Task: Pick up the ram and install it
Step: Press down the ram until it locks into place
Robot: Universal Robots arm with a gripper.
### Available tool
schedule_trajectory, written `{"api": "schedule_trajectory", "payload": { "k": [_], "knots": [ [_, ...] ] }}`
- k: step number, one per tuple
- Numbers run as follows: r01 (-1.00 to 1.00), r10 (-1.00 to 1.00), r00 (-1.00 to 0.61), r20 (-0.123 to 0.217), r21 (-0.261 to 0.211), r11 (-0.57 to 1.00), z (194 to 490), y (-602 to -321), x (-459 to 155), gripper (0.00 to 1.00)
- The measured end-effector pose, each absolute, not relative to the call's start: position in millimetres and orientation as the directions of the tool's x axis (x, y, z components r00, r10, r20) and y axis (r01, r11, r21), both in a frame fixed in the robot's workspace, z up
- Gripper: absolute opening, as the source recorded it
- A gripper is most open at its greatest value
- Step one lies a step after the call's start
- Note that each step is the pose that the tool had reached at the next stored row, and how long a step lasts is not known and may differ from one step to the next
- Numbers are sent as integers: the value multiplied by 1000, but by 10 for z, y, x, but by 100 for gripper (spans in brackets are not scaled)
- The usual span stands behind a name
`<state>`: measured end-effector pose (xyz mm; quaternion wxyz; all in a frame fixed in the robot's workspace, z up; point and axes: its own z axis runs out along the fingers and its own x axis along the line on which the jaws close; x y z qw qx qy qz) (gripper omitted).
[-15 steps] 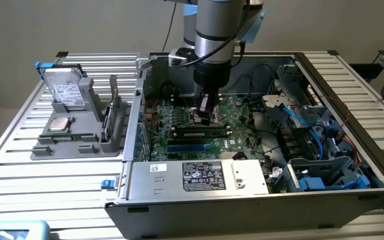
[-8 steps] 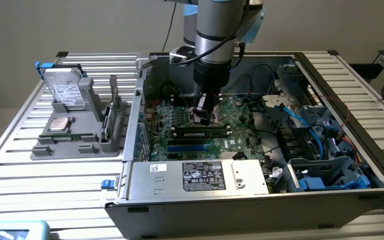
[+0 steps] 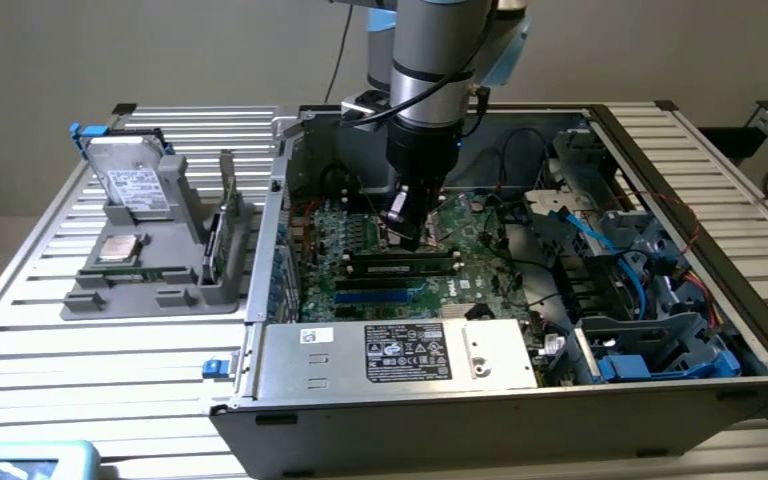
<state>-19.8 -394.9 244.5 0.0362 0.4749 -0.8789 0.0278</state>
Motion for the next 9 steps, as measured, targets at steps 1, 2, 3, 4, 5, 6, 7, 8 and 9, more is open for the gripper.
{"api": "schedule_trajectory", "payload": {
  "k": [1,2,3,4,5,6,7,8,9],
  "knots": [
    [-831,-827,-555,90,-15,556,2445,-3949,-198,11],
    [-825,-821,-564,90,-16,565,2445,-3949,-198,11],
    [-819,-815,-573,89,-17,574,2445,-3949,-198,11],
    [-813,-809,-582,89,-18,583,2445,-3949,-198,11],
    [-806,-802,-590,89,-19,591,2445,-3949,-198,11],
    [-800,-796,-599,89,-19,600,2445,-3949,-198,11],
    [-793,-789,-608,88,-20,609,2445,-3949,-198,11],
    [-786,-782,-617,88,-21,617,2445,-3949,-198,11],
    [-780,-776,-625,88,-22,626,2445,-3949,-198,11]
  ]
}}
